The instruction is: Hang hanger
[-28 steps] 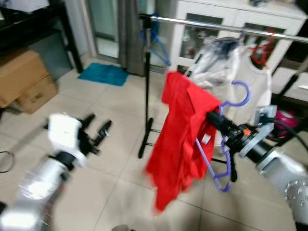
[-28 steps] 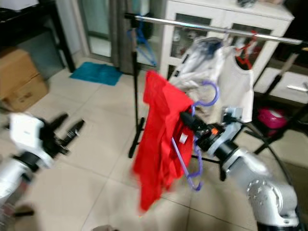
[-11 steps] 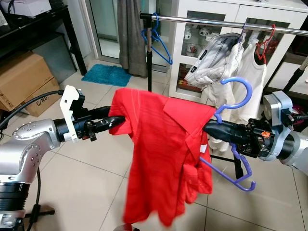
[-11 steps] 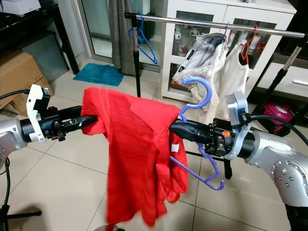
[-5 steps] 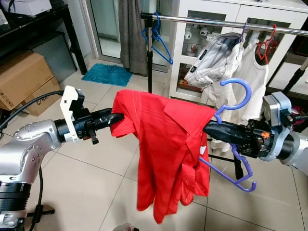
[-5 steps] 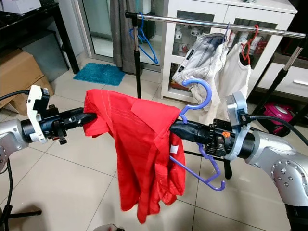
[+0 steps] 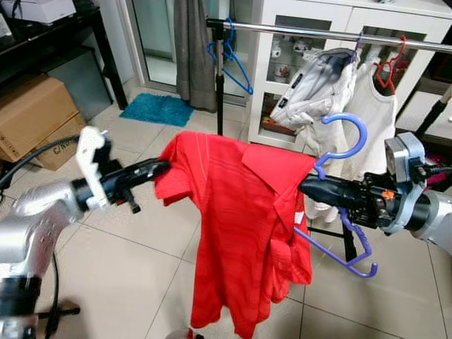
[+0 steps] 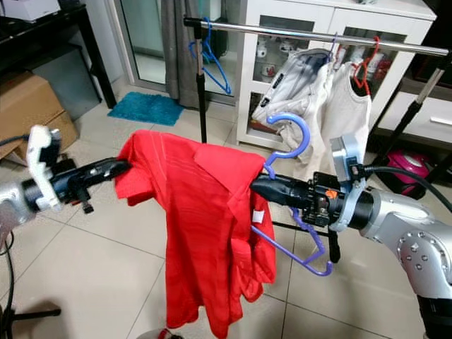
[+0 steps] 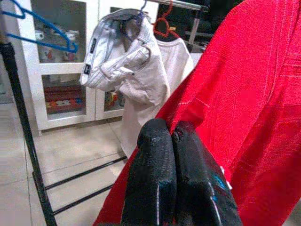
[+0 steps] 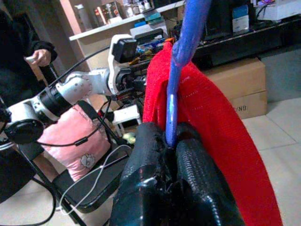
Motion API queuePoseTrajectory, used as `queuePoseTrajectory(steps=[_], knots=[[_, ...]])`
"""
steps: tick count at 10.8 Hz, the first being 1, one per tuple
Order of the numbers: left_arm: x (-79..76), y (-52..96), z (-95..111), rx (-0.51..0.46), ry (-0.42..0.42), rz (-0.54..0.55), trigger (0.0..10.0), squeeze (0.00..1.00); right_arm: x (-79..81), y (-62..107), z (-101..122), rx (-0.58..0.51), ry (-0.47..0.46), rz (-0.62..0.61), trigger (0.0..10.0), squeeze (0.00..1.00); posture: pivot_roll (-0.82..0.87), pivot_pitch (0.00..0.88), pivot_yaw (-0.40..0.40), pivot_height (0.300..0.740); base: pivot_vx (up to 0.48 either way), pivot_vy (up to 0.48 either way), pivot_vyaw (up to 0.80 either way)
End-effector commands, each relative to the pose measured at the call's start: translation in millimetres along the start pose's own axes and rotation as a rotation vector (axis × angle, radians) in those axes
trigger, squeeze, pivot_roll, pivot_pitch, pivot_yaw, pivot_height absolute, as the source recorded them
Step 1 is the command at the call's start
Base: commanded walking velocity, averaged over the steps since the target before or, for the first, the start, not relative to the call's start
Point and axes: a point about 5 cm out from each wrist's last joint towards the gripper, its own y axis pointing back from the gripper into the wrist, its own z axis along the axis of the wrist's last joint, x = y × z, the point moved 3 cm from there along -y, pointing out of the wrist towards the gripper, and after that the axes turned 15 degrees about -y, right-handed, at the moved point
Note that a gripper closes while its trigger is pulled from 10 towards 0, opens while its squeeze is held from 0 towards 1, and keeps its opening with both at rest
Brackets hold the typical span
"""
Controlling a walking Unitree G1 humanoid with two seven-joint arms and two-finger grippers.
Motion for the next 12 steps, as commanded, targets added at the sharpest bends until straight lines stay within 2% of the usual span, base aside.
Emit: queuePoseTrajectory(steps=[1, 3, 4, 6, 7, 9, 12], knots=[[1.1, 3.6, 5.0, -0.022, -0.012, 0.024, 0.0, 0.00, 4.3, -1.3, 3.9, -0.008, 0.010, 0.021, 10.0, 0.00, -0.06, 0.005, 0.019, 0.740, 0.000, 0.000, 0.00], [-3.9, 12.4, 5.8, -0.056, -0.018, 0.072, 0.0, 0.00, 0.2, -0.1, 6.1, -0.039, 0.012, -0.006, 10.0, 0.00, -0.06, 0.005, 0.026, 0.740, 0.000, 0.000, 0.00], [-9.7, 21.7, 8.8, -0.075, -0.027, 0.108, 0.0, 0.00, -3.5, 1.6, 6.7, -0.063, 0.016, -0.041, 10.0, 0.00, -0.06, 0.005, 0.037, 0.740, 0.000, 0.000, 0.00], [-13.4, 33.7, 10.2, -0.074, -0.039, 0.157, 0.0, 0.00, -7.5, 4.9, 9.3, -0.097, 0.019, -0.070, 10.0, 0.00, -0.05, 0.004, 0.043, 0.740, 0.000, 0.000, 0.00], [-15.3, 48.3, 7.2, -0.050, -0.043, 0.206, 0.0, 0.00, -10.5, 7.0, 12.9, -0.134, 0.029, -0.096, 10.0, 0.00, -0.05, 0.002, 0.046, 0.740, 0.000, 0.000, 0.00], [-17.1, 62.2, 1.9, -0.013, -0.049, 0.253, 0.0, 0.00, -11.9, 6.0, 14.2, -0.153, 0.037, -0.107, 10.0, 0.00, -0.04, 0.000, 0.050, 0.740, 0.000, 0.000, 0.00], [-18.7, 67.7, -6.7, 0.055, -0.061, 0.278, 0.0, 0.00, -10.5, 3.6, 13.3, -0.163, 0.032, -0.103, 10.0, 0.00, -0.04, 0.000, 0.051, 0.740, 0.000, 0.000, 0.00]])
